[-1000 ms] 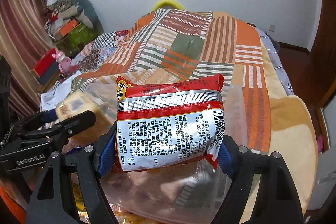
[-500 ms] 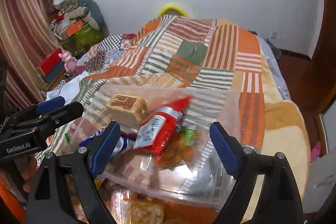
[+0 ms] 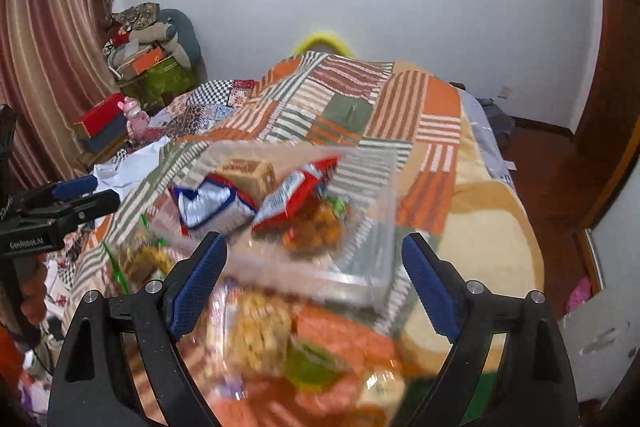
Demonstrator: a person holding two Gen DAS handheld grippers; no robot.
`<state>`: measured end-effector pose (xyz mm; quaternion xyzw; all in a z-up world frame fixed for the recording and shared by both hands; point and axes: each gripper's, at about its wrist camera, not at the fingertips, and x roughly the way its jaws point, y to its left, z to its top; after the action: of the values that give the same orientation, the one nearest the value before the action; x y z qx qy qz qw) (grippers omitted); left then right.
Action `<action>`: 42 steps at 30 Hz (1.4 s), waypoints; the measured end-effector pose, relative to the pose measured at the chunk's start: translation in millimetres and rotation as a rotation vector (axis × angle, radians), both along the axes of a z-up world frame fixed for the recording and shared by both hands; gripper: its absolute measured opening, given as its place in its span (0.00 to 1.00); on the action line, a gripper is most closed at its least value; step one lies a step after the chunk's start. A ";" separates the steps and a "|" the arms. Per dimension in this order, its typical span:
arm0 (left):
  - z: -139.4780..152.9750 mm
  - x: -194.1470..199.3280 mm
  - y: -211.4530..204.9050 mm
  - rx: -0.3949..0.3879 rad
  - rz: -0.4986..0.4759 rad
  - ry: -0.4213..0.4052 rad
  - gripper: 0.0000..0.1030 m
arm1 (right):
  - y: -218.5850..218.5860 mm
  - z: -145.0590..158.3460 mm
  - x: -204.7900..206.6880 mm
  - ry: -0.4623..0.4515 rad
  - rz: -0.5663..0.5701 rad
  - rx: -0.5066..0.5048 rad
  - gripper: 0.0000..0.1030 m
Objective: Organize snacks
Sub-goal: 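Grasp the gold-striped biscuit roll with left tool while right tool grasps the cream bun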
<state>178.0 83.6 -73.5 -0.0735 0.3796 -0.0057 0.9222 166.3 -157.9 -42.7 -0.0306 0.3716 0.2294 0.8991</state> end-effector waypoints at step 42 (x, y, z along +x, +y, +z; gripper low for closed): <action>-118.9 -40.1 -63.1 0.019 -0.174 0.239 0.57 | -55.5 -99.3 -58.3 0.246 -0.112 -0.001 0.32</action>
<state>137.9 20.5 -192.4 -0.0321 0.4915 -0.0731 0.8672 108.0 -213.4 -142.0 0.0180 0.4804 0.1804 0.8581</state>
